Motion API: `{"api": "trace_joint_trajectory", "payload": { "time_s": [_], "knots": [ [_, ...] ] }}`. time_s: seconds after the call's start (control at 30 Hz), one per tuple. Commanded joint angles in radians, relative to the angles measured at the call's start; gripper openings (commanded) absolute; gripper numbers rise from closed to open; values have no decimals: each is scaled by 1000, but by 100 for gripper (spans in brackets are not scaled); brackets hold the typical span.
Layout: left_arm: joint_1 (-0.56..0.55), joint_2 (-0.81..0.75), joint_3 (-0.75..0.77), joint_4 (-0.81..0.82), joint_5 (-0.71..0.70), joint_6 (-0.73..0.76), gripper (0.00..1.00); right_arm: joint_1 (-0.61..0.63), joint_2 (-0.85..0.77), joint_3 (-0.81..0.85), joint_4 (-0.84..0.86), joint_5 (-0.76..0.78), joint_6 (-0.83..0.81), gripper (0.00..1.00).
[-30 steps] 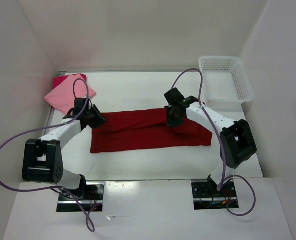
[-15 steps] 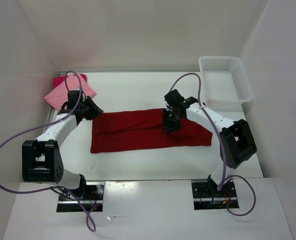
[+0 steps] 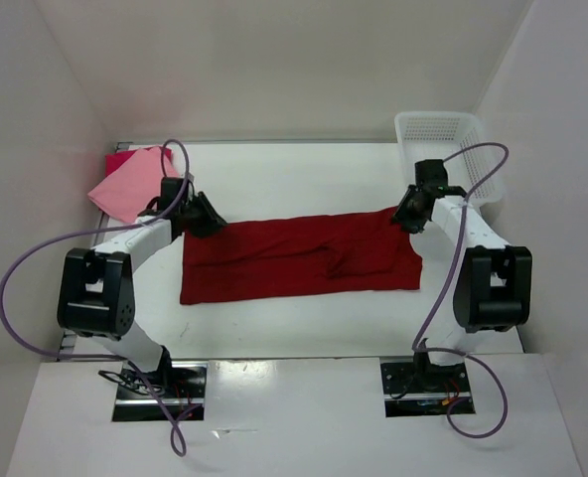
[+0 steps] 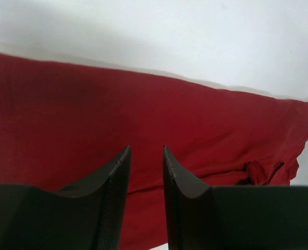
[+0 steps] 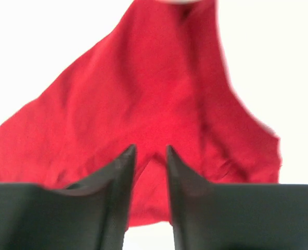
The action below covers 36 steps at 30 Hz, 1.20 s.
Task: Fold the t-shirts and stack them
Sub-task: Fold the other side of the tshirt into a rectangle
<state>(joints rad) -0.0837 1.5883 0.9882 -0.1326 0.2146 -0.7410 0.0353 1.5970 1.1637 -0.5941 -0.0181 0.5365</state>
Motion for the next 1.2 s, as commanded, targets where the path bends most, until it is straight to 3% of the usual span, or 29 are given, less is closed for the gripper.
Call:
{"api": "trace_joint_trajectory", "payload": {
  "time_s": [0.0,0.17,0.53,0.57,0.7,0.8,0.93,1.1,1.17],
  "knots": [
    [16,54,-45,76,54,-55,38,-57,41,-21,137,76,37,39],
    [76,117,-79,96,126,-106,38,-66,118,-21,181,58,59,46],
    [272,226,-141,143,212,-184,38,-66,167,-79,203,37,95,46],
    [272,226,-131,143,212,-184,38,-66,179,-79,215,27,95,43],
    [297,251,-56,116,190,-175,38,-54,211,-79,226,-12,105,17],
    [340,285,-14,116,190,-184,38,-25,212,-79,254,-49,105,8],
    [384,346,56,125,221,-221,36,-5,233,6,244,-71,105,6],
    [384,357,110,116,212,-221,35,-15,233,68,180,39,73,5],
    [384,310,89,125,212,-221,35,-24,221,68,180,73,72,12]
  ]
}}
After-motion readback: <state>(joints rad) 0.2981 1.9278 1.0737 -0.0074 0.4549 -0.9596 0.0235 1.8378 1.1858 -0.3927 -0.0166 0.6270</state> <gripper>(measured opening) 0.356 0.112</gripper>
